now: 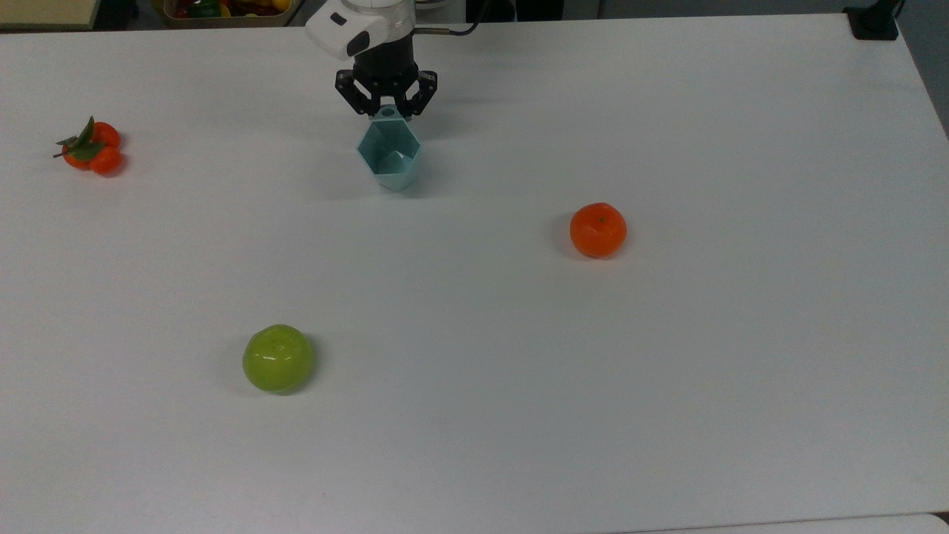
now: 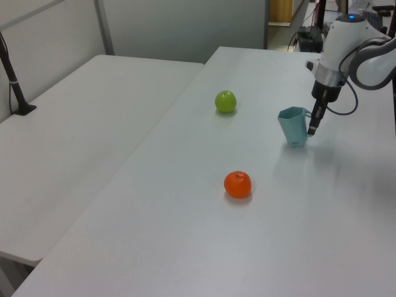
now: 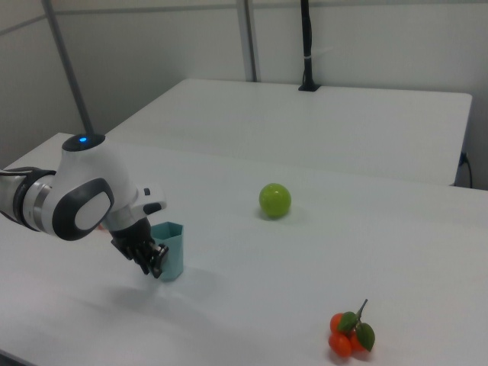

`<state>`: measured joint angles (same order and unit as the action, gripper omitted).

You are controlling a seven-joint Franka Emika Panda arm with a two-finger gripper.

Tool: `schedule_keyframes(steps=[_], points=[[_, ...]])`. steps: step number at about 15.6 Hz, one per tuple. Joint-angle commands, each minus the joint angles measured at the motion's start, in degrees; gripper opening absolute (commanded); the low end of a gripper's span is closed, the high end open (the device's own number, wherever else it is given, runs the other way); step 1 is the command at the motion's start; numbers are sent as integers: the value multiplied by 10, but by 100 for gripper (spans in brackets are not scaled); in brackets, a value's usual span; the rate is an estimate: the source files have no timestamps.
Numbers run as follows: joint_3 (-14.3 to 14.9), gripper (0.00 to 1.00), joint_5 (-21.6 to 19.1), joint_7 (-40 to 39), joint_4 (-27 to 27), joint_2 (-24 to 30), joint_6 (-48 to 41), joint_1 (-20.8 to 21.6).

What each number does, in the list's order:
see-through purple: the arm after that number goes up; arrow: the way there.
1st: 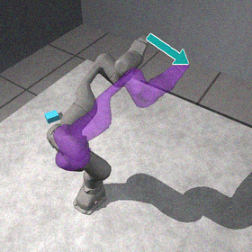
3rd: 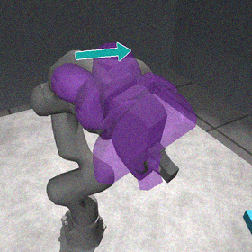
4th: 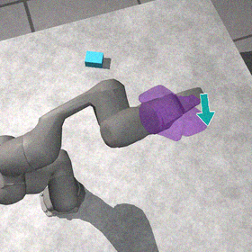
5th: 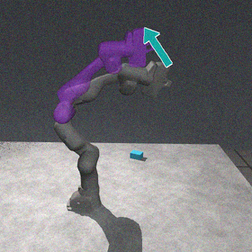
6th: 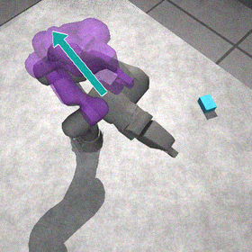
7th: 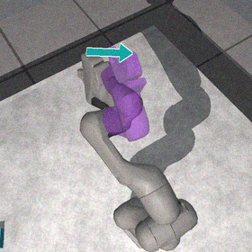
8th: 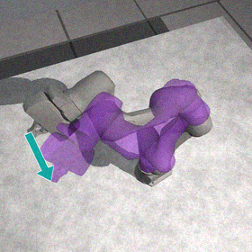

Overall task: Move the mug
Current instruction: 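Lower the teal mug upright onto the table and open the gripper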

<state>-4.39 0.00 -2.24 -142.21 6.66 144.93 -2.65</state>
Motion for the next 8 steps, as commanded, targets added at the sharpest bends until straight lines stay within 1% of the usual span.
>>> schedule_keyframes(steps=[1,4,5,6,7,8], points=[[0,55,4,-4,-18,-5,-3,0],[0,70,4,-3,-16,-5,-8,0],[0,79,4,-2,-15,-5,-14,0],[0,93,4,0,-12,-2,-25,0],[0,100,4,7,-10,0,-35,1],[-1,100,4,18,1,2,-48,1]])
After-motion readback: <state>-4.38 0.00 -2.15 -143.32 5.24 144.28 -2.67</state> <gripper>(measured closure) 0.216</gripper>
